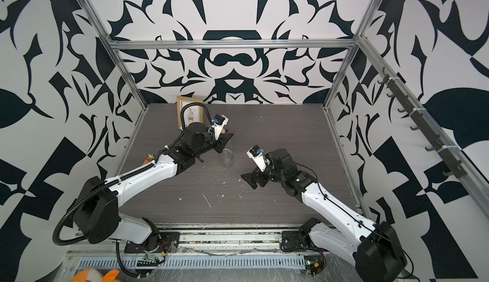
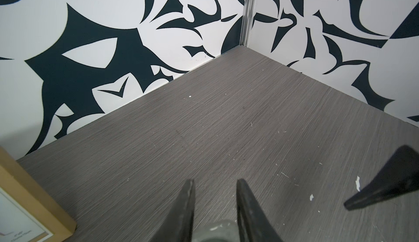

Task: Remove the label from the bottle
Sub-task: Hold the bottle at the center of the board.

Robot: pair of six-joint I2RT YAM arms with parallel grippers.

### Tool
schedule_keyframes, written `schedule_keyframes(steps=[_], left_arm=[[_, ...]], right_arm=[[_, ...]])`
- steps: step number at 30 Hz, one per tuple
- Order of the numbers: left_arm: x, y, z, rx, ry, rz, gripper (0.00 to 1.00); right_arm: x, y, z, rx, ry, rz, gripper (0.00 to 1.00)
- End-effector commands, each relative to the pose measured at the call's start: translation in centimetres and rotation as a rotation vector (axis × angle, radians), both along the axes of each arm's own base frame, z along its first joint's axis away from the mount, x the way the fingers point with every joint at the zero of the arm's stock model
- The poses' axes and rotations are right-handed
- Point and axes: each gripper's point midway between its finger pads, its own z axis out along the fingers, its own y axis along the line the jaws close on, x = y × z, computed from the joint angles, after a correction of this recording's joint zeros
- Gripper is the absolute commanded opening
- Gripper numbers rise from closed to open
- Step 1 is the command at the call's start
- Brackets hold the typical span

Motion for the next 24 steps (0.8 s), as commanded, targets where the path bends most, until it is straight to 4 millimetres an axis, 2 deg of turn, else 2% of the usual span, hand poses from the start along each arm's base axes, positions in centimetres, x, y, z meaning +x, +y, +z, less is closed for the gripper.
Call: schedule_keyframes(steps=[1,8,16,24], left_arm=[[0.1,0.7,-4.7,0.07,0.141,0.044,0.0],[0.4,0.9,-6.5,0.089,0.182,0.076,0.0],[0.3,0.8,-7.3,0.088,0.181,0.064,0.0],[-0.1,0.9,-8.0,0.106,0.18,0.045,0.0]], right_arm=[[1.3,1.4,0.5,-0.01,-0.149,0.025,0.98],[3.5,2.6,0.3,0.042,-0.226,-0.062,0.95],[6.0,4.0,-1.3,0.099,-0.209,-0.137,0.89],[8.0,5.8,-1.0,0.148,-0.192,-0.15,0.82]])
